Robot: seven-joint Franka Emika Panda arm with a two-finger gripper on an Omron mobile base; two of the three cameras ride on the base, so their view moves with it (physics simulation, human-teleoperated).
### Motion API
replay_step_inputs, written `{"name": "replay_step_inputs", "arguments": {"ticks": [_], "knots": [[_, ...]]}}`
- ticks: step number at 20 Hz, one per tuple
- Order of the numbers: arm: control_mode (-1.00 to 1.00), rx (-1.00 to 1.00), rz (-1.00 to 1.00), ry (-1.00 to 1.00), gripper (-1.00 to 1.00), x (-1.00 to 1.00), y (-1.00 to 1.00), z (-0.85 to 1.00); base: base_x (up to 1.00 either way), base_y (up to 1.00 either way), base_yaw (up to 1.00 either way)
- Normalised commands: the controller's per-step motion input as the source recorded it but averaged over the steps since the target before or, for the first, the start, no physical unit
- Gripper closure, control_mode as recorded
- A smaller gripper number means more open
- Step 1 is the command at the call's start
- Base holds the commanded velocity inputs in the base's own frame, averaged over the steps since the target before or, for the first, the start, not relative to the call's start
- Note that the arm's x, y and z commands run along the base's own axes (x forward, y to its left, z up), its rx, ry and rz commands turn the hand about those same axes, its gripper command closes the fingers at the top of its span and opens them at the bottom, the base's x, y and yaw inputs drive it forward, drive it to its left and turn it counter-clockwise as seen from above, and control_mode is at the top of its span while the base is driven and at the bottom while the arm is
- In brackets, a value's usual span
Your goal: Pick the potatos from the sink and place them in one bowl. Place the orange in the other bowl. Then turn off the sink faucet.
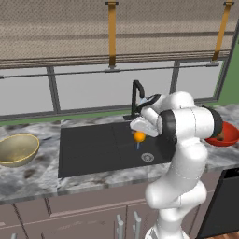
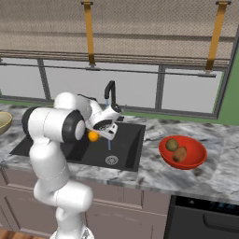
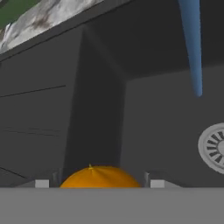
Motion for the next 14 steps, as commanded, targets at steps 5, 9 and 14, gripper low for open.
{"name": "replay_step_inputs", "arguments": {"ticks": [5,9,14], "knots": [[-1.00,0.00,0.02,0.00,1.00,-0.57,-0.05,0.73,0.00,0.00,0.00],[-1.00,0.00,0.02,0.00,1.00,-0.50,-0.06,0.83,0.00,0.00,0.00],[-1.00,0.00,0.01,0.00,1.00,-0.43,0.00,0.86,0.00,0.00,0.00]]}}
